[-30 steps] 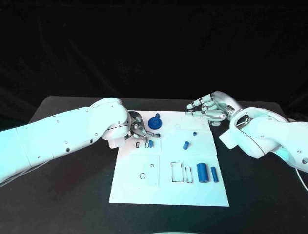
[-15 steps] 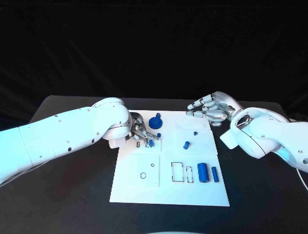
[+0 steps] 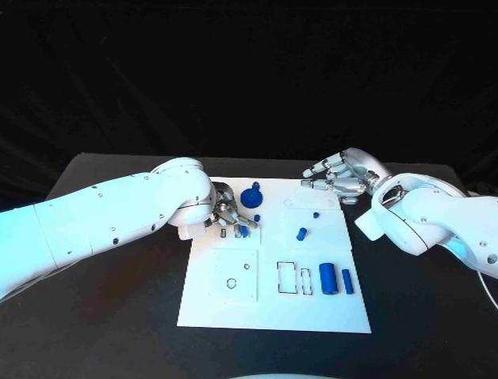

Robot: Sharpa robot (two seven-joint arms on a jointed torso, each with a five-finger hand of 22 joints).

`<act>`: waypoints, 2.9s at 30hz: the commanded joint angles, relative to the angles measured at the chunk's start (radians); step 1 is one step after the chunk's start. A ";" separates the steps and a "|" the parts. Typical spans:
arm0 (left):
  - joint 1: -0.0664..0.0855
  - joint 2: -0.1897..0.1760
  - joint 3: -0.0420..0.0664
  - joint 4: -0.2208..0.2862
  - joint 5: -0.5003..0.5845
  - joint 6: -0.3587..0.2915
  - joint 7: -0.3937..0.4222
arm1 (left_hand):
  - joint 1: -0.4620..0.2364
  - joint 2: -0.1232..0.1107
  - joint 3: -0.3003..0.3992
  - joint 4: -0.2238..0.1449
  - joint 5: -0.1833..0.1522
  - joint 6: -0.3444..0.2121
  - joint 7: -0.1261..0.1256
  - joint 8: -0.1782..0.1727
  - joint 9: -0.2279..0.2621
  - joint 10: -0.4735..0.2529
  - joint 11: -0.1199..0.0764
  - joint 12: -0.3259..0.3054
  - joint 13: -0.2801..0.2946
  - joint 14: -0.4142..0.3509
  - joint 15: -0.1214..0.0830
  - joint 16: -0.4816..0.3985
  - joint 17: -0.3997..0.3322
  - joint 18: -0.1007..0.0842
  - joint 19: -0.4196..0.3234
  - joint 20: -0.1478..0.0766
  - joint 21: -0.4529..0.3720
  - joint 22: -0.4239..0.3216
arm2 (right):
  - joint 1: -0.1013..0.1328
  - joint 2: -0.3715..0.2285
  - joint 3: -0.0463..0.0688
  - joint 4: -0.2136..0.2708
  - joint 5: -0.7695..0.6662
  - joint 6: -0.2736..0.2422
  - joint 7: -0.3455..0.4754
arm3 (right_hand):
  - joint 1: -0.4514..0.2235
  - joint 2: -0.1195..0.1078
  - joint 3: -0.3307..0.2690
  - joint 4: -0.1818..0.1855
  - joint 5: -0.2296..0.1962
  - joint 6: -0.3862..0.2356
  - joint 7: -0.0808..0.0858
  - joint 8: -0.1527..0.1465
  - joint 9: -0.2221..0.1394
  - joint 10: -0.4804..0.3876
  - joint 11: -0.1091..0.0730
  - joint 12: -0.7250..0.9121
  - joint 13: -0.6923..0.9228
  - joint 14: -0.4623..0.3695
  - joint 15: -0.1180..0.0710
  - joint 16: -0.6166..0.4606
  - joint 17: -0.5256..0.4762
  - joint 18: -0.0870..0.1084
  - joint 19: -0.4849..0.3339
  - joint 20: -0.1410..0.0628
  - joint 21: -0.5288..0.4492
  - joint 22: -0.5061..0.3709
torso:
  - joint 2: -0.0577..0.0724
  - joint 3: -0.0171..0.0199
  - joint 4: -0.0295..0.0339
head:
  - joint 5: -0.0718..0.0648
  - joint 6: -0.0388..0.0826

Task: Assemble the parts on the task board

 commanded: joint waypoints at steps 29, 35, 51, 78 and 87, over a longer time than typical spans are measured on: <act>0.000 -0.018 0.000 0.013 0.044 -0.010 0.039 | 0.358 0.066 0.215 -0.172 -0.001 -0.084 0.001 -0.026 0.045 -0.059 -0.001 -0.085 -0.070 0.107 -0.006 0.002 0.263 0.004 -0.044 -0.004 -0.043 0.006 | -0.004 0.021 -0.002 -0.031 -0.003 0.038 -0.009 | -0.022 0.000 -0.023 0.022 -0.007 0.005 0.000 0.007 0.002 -0.004 -0.004 -0.004 -0.004 0.085 -0.006 -0.006 0.176 0.014 -0.002 -0.001 -0.007 -0.004 | 0.000 0.0008 0.0002 | 0.003 -0.015; 0.000 -0.034 0.001 0.027 0.037 -0.035 0.055 | 0.369 0.051 0.246 -0.174 -0.001 -0.082 0.003 -0.035 0.046 -0.058 0.001 -0.089 -0.071 0.107 -0.004 0.002 0.263 0.004 -0.043 -0.001 -0.043 0.009 | -0.004 0.022 -0.002 -0.032 0.000 0.038 -0.008 | -0.025 0.001 -0.026 0.025 -0.012 0.004 0.000 0.007 0.002 -0.004 -0.003 -0.004 -0.004 0.085 -0.006 -0.006 0.176 0.014 -0.002 -0.001 -0.008 -0.006 | 0.000 0.0001 0.0014 | 0.002 -0.014; -0.018 -0.106 0.000 0.129 -0.062 -0.241 0.148 | 0.367 -0.035 0.388 -0.143 0.000 -0.059 0.003 -0.055 0.053 -0.026 -0.002 -0.069 -0.047 0.107 -0.006 0.002 0.263 -0.005 -0.016 -0.003 -0.019 0.052 | -0.004 0.017 -0.002 -0.031 0.009 0.036 -0.001 | -0.029 0.003 -0.031 0.031 -0.017 0.003 0.000 0.007 0.002 -0.004 -0.003 -0.004 -0.004 0.085 -0.006 -0.006 0.176 0.014 -0.002 -0.001 -0.008 -0.006 | -0.001 0.0007 0.0030 | 0.004 -0.018; -0.114 -0.174 -0.002 0.243 -0.252 -0.425 0.183 | 0.264 -0.252 0.825 -0.072 -0.002 -0.036 -0.001 -0.047 0.116 0.009 -0.006 -0.048 -0.020 0.107 -0.010 0.002 0.263 -0.012 0.004 -0.006 -0.003 0.089 | -0.005 0.005 -0.003 -0.025 0.015 0.031 0.006 | -0.029 0.003 -0.031 0.032 -0.017 0.003 0.000 0.007 0.003 -0.004 -0.003 -0.004 -0.004 0.085 -0.006 -0.007 0.176 0.014 -0.002 -0.001 -0.008 -0.006 | -0.002 0.0044 0.0062 | 0.011 -0.028; -0.135 -0.161 -0.002 0.220 -0.255 -0.406 0.175 | 0.259 -0.257 0.837 -0.074 -0.002 -0.036 -0.001 -0.046 0.119 0.010 -0.006 -0.047 -0.019 0.107 -0.010 0.002 0.263 -0.012 0.005 -0.006 -0.002 0.091 | -0.006 0.005 -0.003 -0.024 0.015 0.029 0.007 | -0.030 0.004 -0.032 0.033 -0.018 0.002 0.000 0.007 0.003 -0.005 -0.003 -0.004 -0.004 0.085 -0.006 -0.007 0.175 0.014 -0.002 -0.001 -0.009 -0.007 | -0.002 0.0038 0.0066 | 0.008 -0.029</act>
